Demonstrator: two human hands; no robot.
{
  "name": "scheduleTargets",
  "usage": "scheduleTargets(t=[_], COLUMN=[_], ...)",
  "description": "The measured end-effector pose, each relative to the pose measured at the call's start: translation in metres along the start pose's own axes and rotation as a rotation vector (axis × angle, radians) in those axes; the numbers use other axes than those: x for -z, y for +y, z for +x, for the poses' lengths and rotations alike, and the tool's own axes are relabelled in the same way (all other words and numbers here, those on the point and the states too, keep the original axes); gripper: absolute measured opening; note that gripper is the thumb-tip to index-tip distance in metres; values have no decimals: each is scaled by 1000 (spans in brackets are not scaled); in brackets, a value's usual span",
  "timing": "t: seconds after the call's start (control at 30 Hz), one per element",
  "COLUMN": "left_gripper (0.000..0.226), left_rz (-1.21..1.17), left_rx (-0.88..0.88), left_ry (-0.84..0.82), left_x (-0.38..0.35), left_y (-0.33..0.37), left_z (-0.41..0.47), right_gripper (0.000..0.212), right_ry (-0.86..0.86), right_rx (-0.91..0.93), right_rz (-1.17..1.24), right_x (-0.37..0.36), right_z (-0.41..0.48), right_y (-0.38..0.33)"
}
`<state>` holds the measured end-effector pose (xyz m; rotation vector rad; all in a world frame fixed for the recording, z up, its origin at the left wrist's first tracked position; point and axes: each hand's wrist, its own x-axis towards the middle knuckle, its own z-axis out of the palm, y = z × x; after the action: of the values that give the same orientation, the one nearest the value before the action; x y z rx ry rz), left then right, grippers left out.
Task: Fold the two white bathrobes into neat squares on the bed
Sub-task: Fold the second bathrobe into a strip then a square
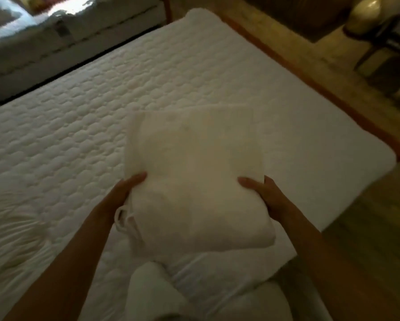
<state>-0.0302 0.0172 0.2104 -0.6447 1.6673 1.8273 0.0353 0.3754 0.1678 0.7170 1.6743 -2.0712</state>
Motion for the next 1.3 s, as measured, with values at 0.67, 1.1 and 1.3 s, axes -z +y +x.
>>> scheduleTargets(t=[0.67, 1.1, 1.3], left_gripper=[102, 78, 36], left_rz=[556, 866, 970], left_rx=[61, 236, 158], left_ry=[-715, -1064, -1178], left_x=[-614, -935, -1120], left_y=[-79, -184, -246], left_z=[-184, -257, -287], right_gripper=[72, 43, 50], right_ry=[759, 1210, 1347], right_rx=[190, 291, 318], right_rz=[528, 813, 894], right_x=[431, 604, 735], right_z=[-460, -592, -650], right_y=[60, 116, 116])
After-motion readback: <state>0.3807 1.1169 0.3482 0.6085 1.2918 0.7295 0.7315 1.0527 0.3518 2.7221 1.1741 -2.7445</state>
